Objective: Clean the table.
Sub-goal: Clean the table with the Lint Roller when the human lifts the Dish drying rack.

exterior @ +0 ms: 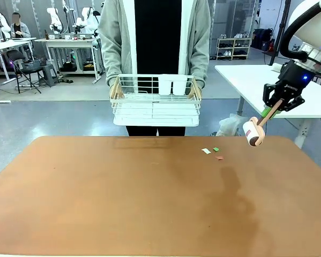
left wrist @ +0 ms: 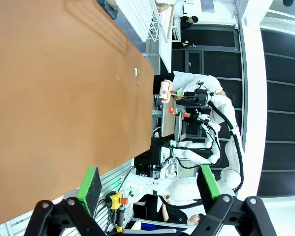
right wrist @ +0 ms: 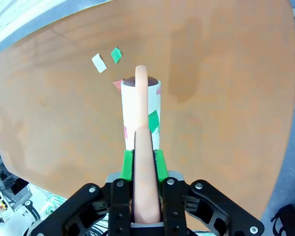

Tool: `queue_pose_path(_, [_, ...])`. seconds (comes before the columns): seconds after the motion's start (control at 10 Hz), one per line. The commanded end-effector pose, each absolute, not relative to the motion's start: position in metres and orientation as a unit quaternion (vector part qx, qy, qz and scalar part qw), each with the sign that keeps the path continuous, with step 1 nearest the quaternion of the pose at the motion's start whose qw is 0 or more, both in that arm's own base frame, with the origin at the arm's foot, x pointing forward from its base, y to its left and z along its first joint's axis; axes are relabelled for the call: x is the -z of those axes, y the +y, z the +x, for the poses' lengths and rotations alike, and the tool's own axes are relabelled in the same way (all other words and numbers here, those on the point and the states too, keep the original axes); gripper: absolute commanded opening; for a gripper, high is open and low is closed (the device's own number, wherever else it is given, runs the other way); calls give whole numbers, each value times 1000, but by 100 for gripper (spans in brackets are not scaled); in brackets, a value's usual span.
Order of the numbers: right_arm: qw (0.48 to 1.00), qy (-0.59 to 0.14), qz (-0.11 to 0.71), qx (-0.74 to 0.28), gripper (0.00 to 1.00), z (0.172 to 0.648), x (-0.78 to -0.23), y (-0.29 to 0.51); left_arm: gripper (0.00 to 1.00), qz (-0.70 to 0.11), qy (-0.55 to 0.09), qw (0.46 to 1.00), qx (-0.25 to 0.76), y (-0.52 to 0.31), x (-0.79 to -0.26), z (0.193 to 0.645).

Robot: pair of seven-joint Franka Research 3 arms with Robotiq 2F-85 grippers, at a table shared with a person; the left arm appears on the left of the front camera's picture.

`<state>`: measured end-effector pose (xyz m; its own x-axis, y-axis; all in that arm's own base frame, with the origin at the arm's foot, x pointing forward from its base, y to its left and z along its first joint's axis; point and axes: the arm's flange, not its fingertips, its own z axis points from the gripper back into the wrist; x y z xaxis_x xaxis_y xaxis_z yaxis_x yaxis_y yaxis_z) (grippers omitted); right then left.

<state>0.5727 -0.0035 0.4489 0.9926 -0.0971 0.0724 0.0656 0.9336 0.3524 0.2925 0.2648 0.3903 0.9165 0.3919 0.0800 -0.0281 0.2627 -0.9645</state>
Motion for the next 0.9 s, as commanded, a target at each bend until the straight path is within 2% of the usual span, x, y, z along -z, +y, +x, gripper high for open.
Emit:
queue_pose_path(0.0, [983, -26, 178, 43, 21, 609, -449, 2, 100, -594, -157, 779, -122, 266, -391, 287])
queue_pose_path(0.2, [978, 20, 208, 30, 21, 643, -425, 15, 100, -594, -157, 779, -122, 266, -391, 287])
queue_pose_path(0.4, [968, 45, 245, 27, 21, 655, -406, 12, 100, -594, -157, 779, -122, 266, -391, 287])
queue_pose_path(0.5, [960, 41, 273, 44, 21, 658, -399, 7, 100, -594, -157, 779, -122, 266, -391, 287])
queue_pose_path(0.8, [964, 7, 267, 10, 21, 649, -371, 5, 100, -594, -157, 779, -122, 266, -391, 287])
